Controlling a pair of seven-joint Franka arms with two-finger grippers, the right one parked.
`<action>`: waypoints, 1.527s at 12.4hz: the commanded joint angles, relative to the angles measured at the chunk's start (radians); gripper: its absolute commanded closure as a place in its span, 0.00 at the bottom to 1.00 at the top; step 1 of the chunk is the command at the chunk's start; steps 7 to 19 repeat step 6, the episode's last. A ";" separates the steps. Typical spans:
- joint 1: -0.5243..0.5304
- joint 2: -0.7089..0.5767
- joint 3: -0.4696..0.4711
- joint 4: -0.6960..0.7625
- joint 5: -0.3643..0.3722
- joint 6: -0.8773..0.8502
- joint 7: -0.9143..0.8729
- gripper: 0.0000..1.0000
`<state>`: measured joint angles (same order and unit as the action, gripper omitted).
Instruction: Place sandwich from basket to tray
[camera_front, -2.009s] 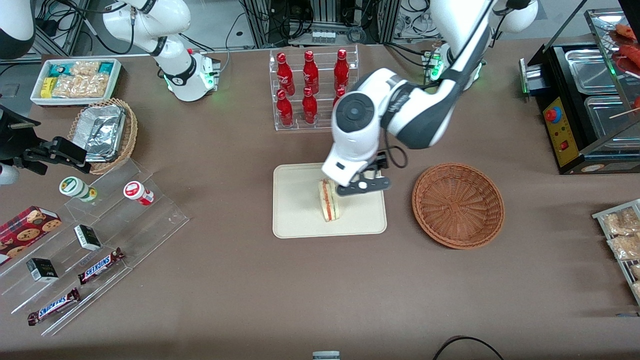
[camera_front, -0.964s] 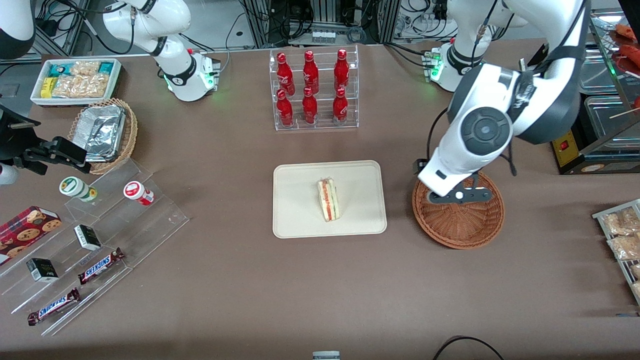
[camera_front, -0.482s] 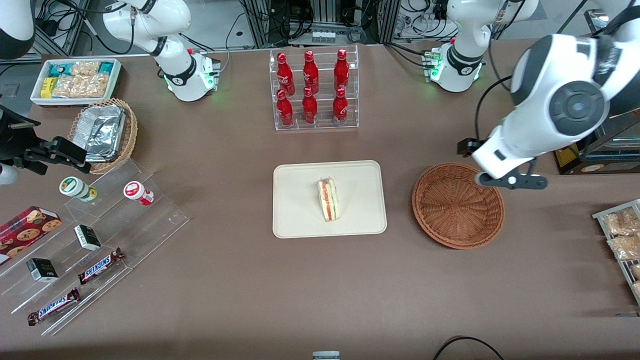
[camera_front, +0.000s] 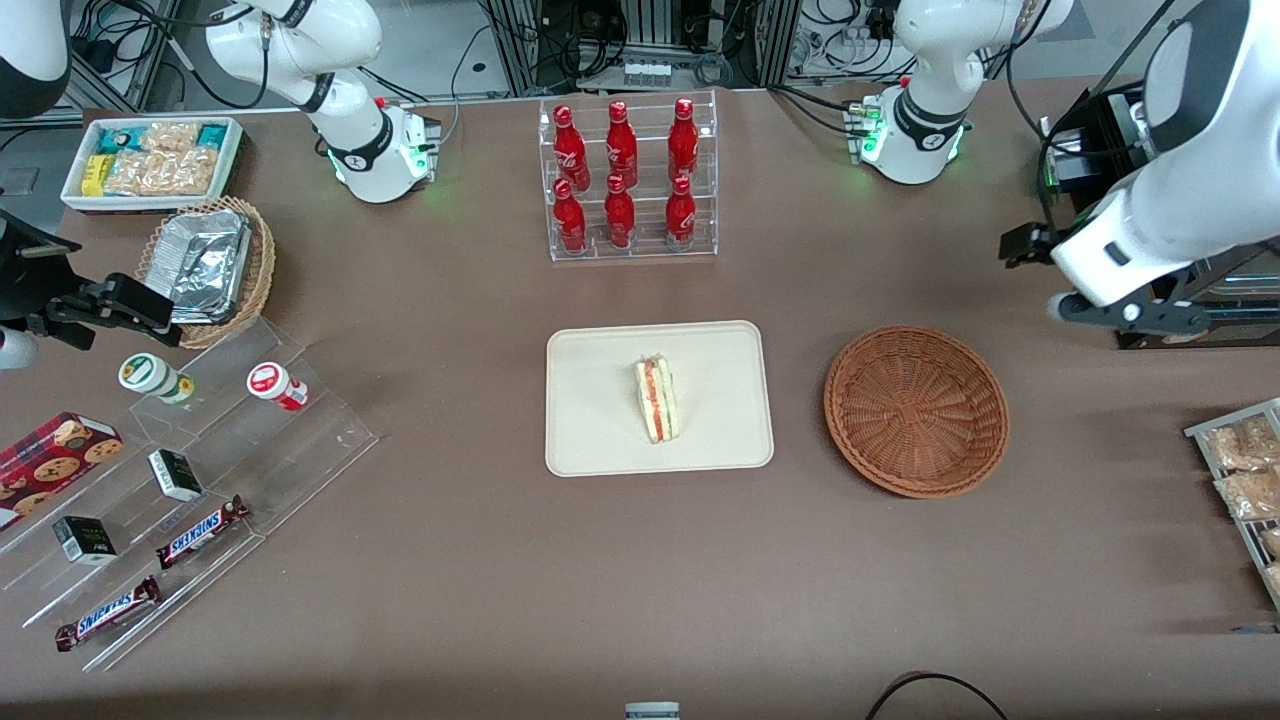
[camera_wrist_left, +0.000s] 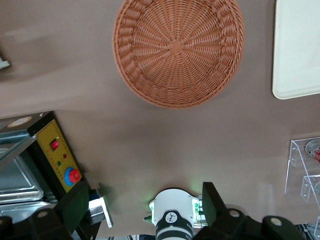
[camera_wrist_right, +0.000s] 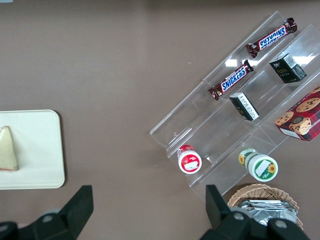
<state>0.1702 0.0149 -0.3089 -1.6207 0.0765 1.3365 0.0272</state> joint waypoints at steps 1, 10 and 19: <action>0.032 -0.065 0.011 -0.025 -0.001 -0.003 0.023 0.00; 0.035 -0.072 0.091 -0.011 -0.023 0.018 0.026 0.00; 0.035 -0.072 0.091 -0.011 -0.023 0.018 0.026 0.00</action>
